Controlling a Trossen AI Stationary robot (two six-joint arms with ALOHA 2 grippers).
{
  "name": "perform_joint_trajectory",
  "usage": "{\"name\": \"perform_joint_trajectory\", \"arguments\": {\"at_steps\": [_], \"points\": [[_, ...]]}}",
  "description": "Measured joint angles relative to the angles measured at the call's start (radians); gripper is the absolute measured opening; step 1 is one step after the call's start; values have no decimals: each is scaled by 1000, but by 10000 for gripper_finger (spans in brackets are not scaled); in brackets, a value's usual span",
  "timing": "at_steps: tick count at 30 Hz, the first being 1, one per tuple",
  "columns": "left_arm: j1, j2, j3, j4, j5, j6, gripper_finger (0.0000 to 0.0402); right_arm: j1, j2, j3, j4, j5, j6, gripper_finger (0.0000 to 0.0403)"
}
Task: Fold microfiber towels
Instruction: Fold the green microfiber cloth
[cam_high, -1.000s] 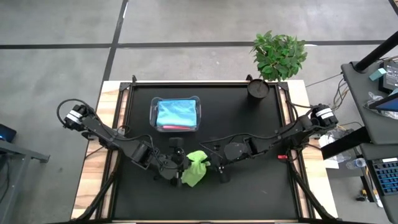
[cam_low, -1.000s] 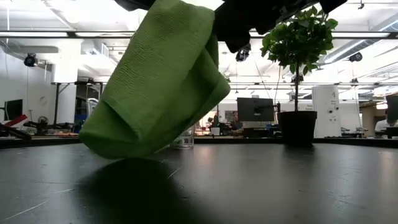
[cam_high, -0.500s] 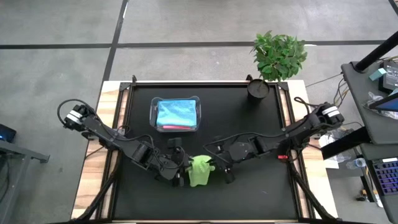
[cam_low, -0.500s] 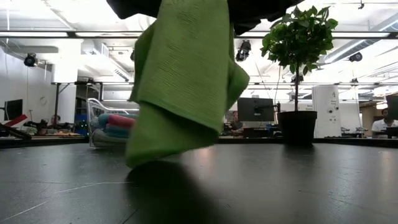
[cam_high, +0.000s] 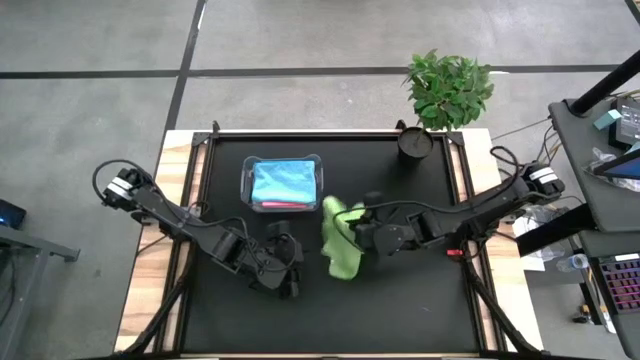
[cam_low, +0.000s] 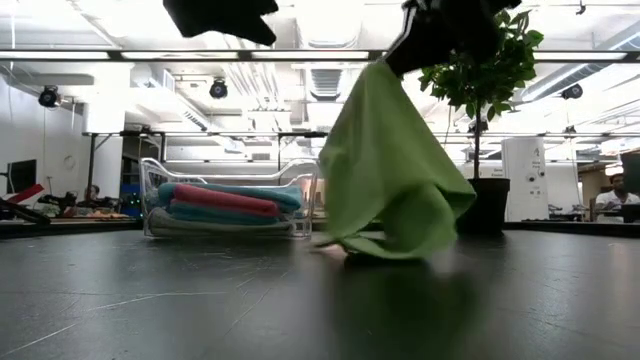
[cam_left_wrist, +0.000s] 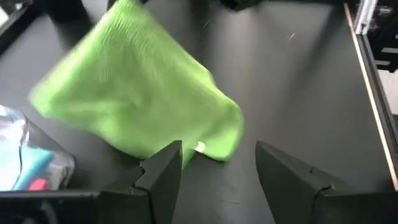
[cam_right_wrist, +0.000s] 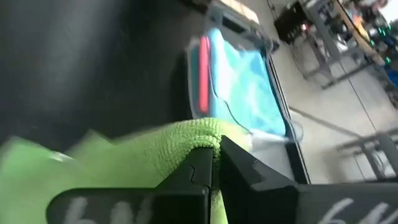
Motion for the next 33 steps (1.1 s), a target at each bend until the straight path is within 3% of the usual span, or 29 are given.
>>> {"name": "perform_joint_trajectory", "arguments": {"at_steps": [8, 18, 25, 33], "points": [[0, 49, -11, 6, -2, -127, 189, 2, -90, -6, 24, -18, -105, 9], [0, 154, -11, 99, -46, -200, 189, 2, -157, -25, 122, -172, -174, 9], [5, 236, 0, 204, -91, 67, 214, -3, -159, -25, 178, -129, -53, 9], [45, 259, -13, 248, -168, 260, 251, -37, -157, -26, 187, -127, 61, 9]]}}
